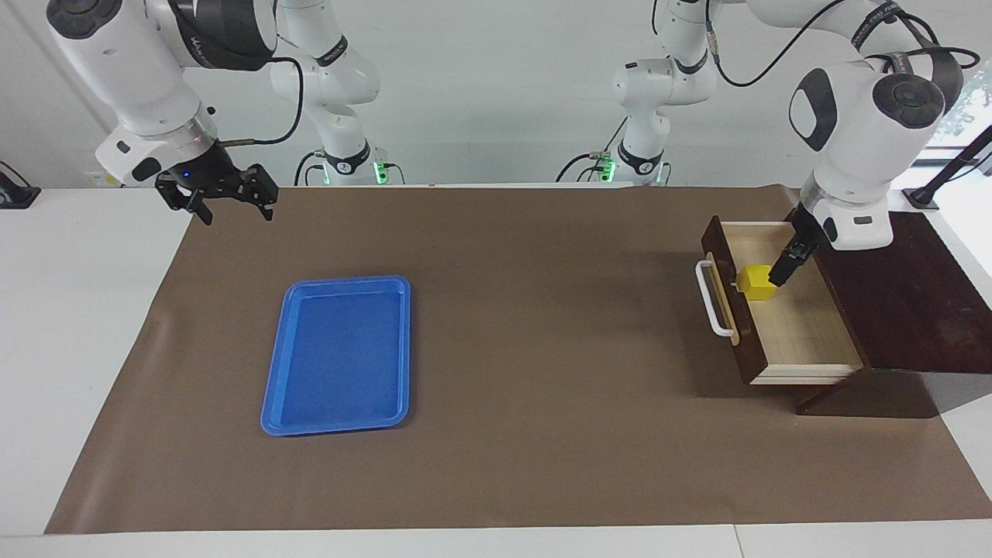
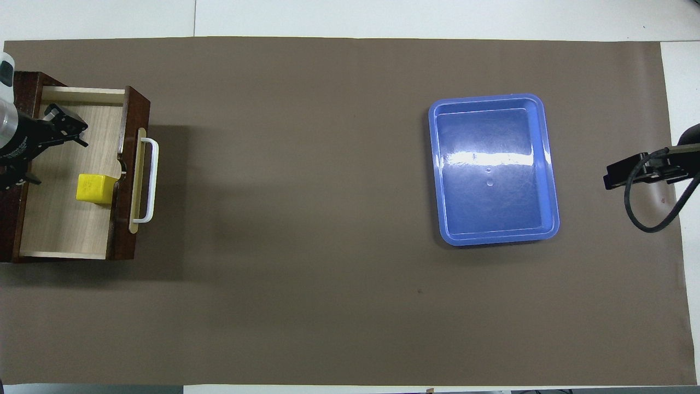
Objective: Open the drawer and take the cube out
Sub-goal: 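Lower the left gripper into the drawer onto the yellow cube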
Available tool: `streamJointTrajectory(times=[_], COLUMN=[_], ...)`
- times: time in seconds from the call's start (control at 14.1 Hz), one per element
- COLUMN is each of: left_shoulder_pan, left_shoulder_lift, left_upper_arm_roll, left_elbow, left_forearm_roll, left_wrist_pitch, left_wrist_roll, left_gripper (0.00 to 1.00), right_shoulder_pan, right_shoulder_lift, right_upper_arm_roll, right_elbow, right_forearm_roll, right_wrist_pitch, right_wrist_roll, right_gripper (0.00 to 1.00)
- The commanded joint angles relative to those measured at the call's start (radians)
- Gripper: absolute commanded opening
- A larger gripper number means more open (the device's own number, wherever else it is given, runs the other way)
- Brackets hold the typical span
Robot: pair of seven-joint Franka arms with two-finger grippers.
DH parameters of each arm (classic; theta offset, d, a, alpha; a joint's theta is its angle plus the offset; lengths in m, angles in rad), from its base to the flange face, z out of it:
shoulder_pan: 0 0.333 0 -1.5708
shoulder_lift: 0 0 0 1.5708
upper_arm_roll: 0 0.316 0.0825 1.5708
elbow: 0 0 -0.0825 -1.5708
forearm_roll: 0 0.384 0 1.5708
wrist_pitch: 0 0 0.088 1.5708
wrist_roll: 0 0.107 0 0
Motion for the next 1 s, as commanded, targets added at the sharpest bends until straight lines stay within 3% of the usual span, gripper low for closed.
streamJointTrajectory(times=[0.0, 0.21, 0.5, 0.85, 0.93], left_shoulder_pan=[0.023, 0.088, 0.083, 0.077, 0.083], left_shoulder_lift=[-0.101, -0.115, -0.118, -0.117, -0.115], left_upper_arm_roll=[-0.008, -0.01, -0.01, -0.011, -0.011], left_elbow=[-0.205, -0.262, -0.342, -0.382, -0.382], left_forearm_roll=[-0.013, -0.056, -0.064, -0.075, -0.075], left_wrist_pitch=[0.167, 0.227, 0.315, 0.35, 0.35], left_wrist_roll=[-0.305, -0.478, -0.624, -0.644, -0.647], left_gripper=[1.0, 1.0, 1.0, 0.99, 0.64], right_shoulder_pan=[-0.002, 0.002, 0.001, -0.012, -0.015], right_shoulder_lift=[-0.015, -0.017, -0.017, -0.015, -0.015], right_upper_arm_roll=[0.004, 0.005, 0.005, 0.005, 0.004], right_elbow=[-0.013, -0.016, -0.016, -0.016, -0.015], right_forearm_roll=[-0.017, -0.017, -0.017, -0.017, -0.016], right_wrist_pitch=[-0.001, -0.001, -0.001, 0.002, 0.004], right_wrist_roll=[-0.02, -0.02, -0.02, -0.017, -0.019], right_gripper=[1.0, 1.0, 1.0, 1.0, 1.0])
